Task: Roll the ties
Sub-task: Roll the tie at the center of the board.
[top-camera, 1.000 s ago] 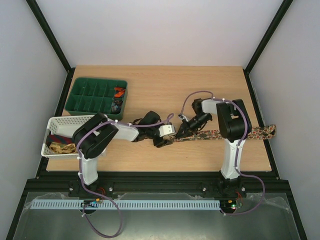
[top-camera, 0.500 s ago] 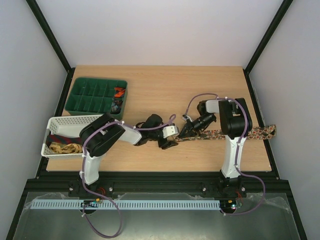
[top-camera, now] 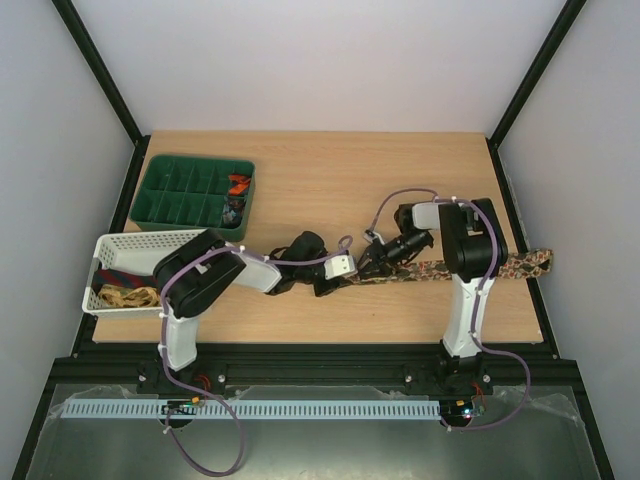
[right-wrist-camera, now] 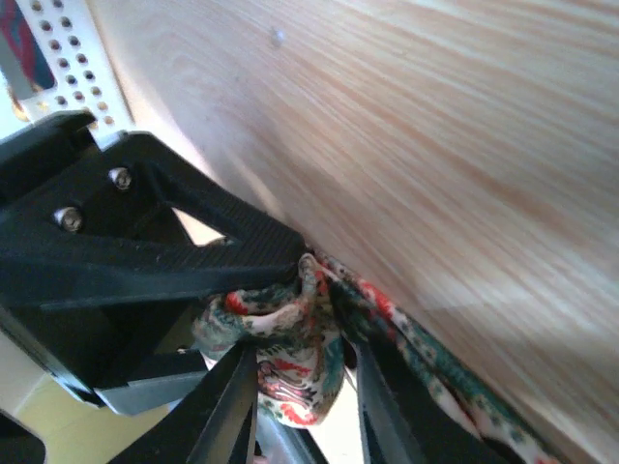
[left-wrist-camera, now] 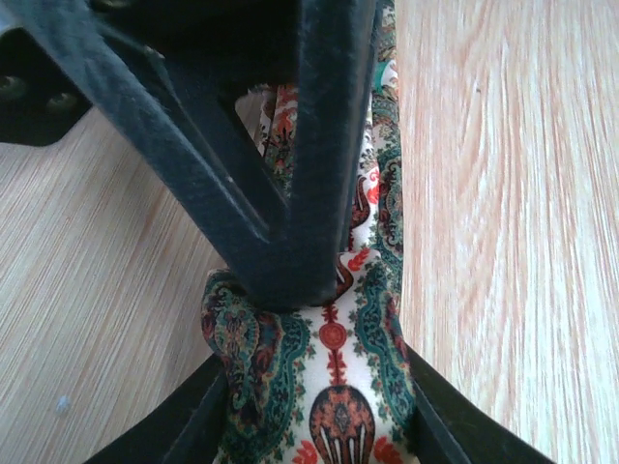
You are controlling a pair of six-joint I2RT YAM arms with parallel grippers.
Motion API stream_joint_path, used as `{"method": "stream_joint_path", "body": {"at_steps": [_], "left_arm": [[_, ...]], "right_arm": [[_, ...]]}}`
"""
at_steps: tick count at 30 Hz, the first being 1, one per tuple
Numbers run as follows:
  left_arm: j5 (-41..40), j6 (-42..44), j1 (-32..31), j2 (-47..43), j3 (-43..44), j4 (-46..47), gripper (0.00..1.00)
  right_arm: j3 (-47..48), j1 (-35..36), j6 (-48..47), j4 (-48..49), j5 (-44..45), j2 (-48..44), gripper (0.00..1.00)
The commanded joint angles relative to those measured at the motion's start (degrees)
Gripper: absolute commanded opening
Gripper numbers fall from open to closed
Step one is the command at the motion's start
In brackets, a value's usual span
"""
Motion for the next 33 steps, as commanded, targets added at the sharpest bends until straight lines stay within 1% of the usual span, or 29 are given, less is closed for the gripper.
{"method": "stream_joint_path", "body": {"at_steps": [1,3,4,8,14,16,20,21,22,25,27,28,30,31,33], "left_arm": [[-3.7,7.3,0.0,-2.1,-2.0,-8.7,0.37],[-4.0,8.6,0.0,-2.4,-2.1,-10.1,0.37],[-4.2,8.9,0.0,-2.5,-1.9,-10.8,0.36],[-4.7,8.7,0.1,-2.4,-1.0,-12.7,0.36],[-4.0,8.1,0.0,-2.3,-0.4,-13.2,0.37],[-4.0,8.2,0.0,-2.0,-0.2,-13.6,0.37],[-4.2,8.4,0.1,-1.9,0.0,-14.0,0.37],[-4.2,8.4,0.2,-1.9,0.0,-14.1,0.37],[-4.1,8.4,0.2,-1.9,0.1,-14.1,0.37],[-3.7,8.4,0.4,-1.8,0.3,-14.1,0.38],[-2.8,8.4,0.9,-1.8,0.7,-14.1,0.42],[-2.2,8.3,1.1,-1.8,0.9,-14.0,0.44],[-0.8,7.8,1.4,-2.1,1.3,-13.6,0.56],[0.0,7.4,1.5,-2.5,1.3,-13.0,0.60],[1.5,6.6,1.7,-3.6,0.6,-10.6,0.65]], "right_arm": [[1.7,0.2,-0.7,-4.8,2.9,-3.6,0.36],[2.4,0.8,-0.8,-6.6,2.0,-5.5,0.43],[2.6,1.4,-0.7,-7.2,2.0,-6.2,0.43],[2.4,4.5,0.3,-7.5,2.5,-7.1,0.42],[3.0,7.1,3.4,-3.6,6.1,-4.2,0.42],[3.6,7.2,3.4,-3.2,7.3,-2.8,0.34],[3.9,7.1,3.1,-2.5,11.3,-2.0,0.07],[3.9,7.0,2.9,-2.6,11.9,-1.8,0.03],[3.9,6.9,2.7,-2.8,12.3,-1.6,0.02],[3.6,6.1,2.4,-3.5,12.5,-1.0,0.01],[3.2,5.4,2.3,-3.6,12.4,-0.7,0.01],[3.0,5.2,2.2,-3.6,12.5,-0.5,0.01],[2.4,4.6,1.8,-3.6,12.8,0.0,0.01],[2.2,4.2,1.7,-3.6,12.8,0.5,0.01],[1.8,3.6,1.6,-3.4,12.9,1.3,0.01]]}}
